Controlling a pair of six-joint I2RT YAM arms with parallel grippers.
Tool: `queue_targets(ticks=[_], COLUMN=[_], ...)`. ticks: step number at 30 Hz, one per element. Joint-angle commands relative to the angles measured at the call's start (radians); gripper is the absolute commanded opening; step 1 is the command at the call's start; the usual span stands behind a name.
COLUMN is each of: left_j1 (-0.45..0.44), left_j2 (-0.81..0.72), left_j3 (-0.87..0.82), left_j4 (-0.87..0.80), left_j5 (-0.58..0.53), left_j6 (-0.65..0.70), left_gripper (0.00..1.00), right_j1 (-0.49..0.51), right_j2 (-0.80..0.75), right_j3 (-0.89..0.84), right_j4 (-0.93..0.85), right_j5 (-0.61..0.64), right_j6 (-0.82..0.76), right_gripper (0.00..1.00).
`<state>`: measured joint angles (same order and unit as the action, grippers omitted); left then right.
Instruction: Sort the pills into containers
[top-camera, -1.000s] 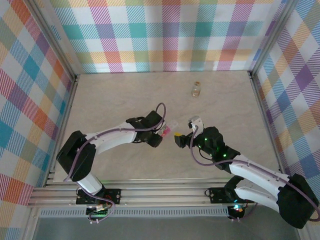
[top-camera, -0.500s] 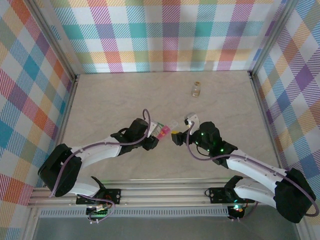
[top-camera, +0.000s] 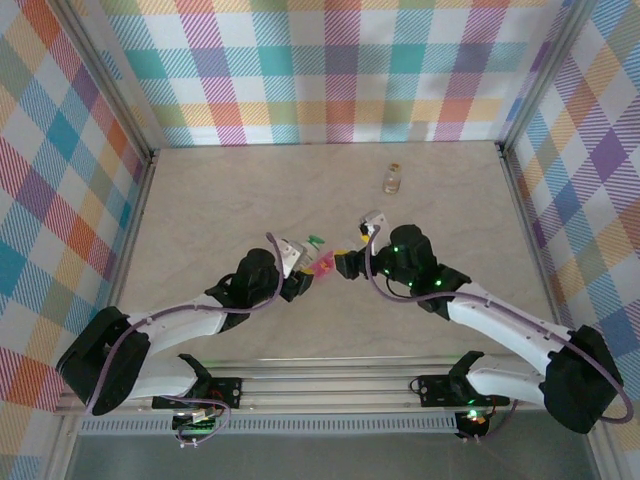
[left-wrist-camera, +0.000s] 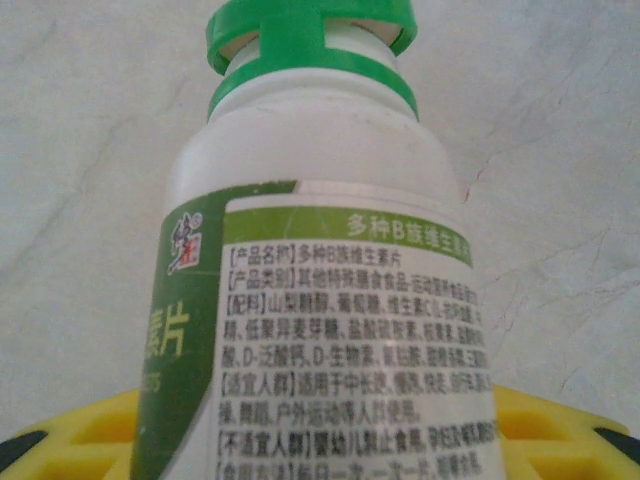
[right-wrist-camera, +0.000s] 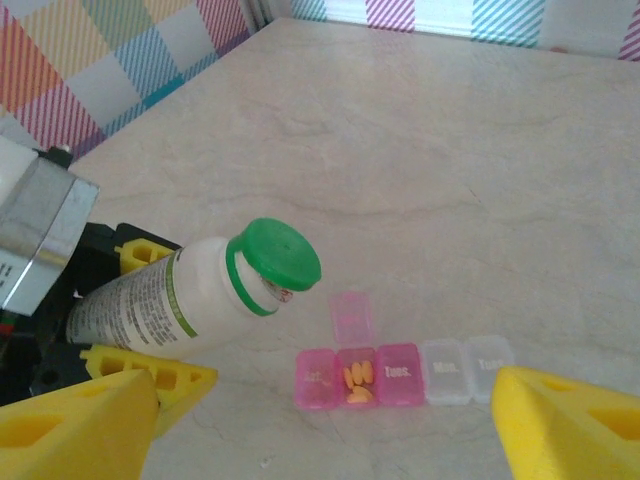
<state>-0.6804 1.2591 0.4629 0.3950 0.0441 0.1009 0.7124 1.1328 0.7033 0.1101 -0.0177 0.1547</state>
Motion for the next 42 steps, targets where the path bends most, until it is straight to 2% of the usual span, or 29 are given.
queue_targets(ticks=[1, 12, 17, 25, 36, 42], left_j1=[0.010, 0.016, 0.016, 0.016, 0.015, 0.012], left_j2=[-0.027, -0.050, -0.052, -0.059, -0.076, -0.055], left_j3=[-0.033, -0.073, -0.051, -0.011, 0.038, 0.067], left_j4=[0.168, 0.363, 0.423, 0.497, 0.516, 0.515], left_j5=[0.029, 0.042, 0.054, 0.089, 0.127, 0.135], left_j6=[0.035, 0.079, 0.098, 0.096, 0.095, 0.100], left_gripper=[0.00, 0.00, 0.00, 0.00, 0.00, 0.00], right_j1=[-0.006, -0.006, -0.005, -0.005, -0.003, 0.016], right_j2=[0.025, 0.097, 0.138, 0.191, 0.221, 0.237], right_j3=[0.070, 0.208, 0.272, 0.354, 0.404, 0.430], right_j4=[-0.042, -0.100, -0.090, -0.092, -0.072, -0.046], right_j5=[-0.043, -0.130, -0.211, -0.248, -0.296, -0.341], right_j6=[0.063, 0.220, 0.304, 0.402, 0.471, 0.478], right_gripper=[0.84, 0.79, 0.77, 0.77, 0.78, 0.73])
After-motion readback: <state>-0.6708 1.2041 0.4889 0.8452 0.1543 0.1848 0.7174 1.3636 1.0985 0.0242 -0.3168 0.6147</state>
